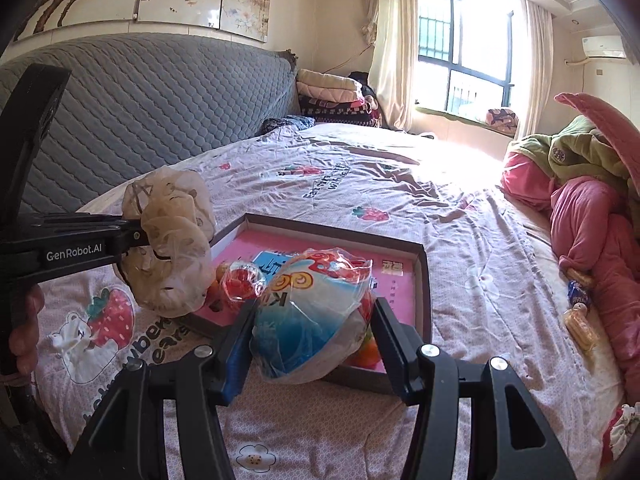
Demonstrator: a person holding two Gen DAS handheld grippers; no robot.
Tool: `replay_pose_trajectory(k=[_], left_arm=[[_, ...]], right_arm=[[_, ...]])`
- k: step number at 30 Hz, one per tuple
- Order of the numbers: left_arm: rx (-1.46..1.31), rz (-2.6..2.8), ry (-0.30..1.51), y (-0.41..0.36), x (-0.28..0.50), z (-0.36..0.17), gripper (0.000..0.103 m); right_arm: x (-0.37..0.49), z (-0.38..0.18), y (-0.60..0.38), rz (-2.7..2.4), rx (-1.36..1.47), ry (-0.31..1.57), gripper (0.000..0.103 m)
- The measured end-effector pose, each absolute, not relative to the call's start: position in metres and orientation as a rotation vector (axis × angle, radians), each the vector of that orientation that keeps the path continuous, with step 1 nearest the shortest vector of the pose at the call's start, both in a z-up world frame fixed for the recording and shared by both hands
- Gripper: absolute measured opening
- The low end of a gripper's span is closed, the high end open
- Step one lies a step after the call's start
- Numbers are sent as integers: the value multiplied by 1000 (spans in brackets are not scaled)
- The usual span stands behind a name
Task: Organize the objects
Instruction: 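Carry the mesh bag and Kinder egg over the tray with both tools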
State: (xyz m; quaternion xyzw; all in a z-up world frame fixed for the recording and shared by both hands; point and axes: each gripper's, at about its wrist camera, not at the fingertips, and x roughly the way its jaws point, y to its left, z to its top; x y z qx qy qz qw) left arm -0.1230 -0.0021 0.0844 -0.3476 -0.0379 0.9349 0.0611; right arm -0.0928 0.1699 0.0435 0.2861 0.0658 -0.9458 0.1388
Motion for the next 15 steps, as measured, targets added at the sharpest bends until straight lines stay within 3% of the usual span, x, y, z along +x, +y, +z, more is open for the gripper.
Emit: replay_pose_trajectory(k=[15], left_arm=[[-1003,2886,-128,-15,-151,101,14]], right_arm=[[-119,73,181,-2801,744,270,56]])
